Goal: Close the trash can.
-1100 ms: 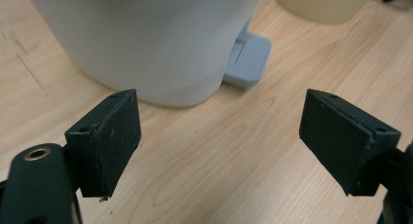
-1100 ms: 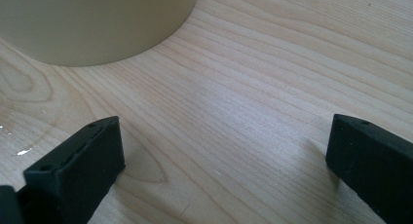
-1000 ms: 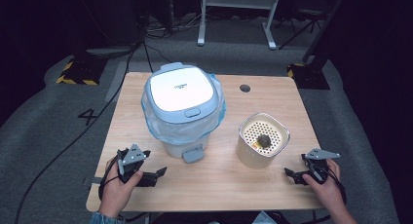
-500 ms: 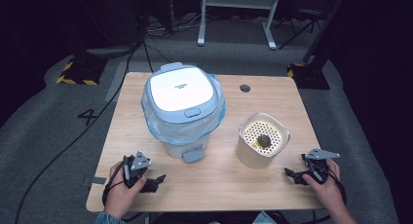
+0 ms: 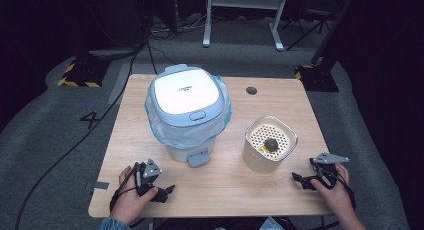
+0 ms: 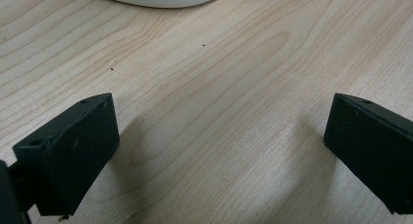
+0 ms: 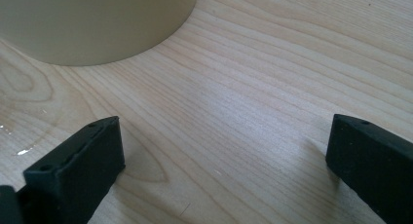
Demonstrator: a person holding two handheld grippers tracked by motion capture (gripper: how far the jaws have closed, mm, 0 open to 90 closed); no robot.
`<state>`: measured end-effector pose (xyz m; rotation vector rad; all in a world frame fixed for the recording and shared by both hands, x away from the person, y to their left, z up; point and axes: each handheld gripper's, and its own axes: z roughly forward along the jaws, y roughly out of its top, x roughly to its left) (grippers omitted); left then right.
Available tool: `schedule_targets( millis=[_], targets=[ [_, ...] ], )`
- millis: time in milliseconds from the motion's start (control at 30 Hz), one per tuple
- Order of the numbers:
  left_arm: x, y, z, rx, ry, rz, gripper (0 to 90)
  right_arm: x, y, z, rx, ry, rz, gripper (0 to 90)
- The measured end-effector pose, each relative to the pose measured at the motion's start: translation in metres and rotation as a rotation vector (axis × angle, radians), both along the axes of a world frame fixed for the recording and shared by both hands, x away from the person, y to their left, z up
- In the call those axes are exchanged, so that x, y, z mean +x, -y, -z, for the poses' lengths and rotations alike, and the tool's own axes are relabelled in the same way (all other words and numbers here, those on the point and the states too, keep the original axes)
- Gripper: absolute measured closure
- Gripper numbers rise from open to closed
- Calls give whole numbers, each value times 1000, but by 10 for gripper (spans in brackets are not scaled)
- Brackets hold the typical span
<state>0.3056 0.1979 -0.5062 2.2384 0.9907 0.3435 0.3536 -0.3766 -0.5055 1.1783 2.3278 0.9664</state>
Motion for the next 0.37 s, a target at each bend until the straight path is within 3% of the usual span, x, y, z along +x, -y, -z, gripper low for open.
schedule_targets(
  millis=[367],
  targets=[
    [4, -4, 0, 2, 4, -44, 1, 0, 0, 0, -1, -1, 0, 4]
  ],
)
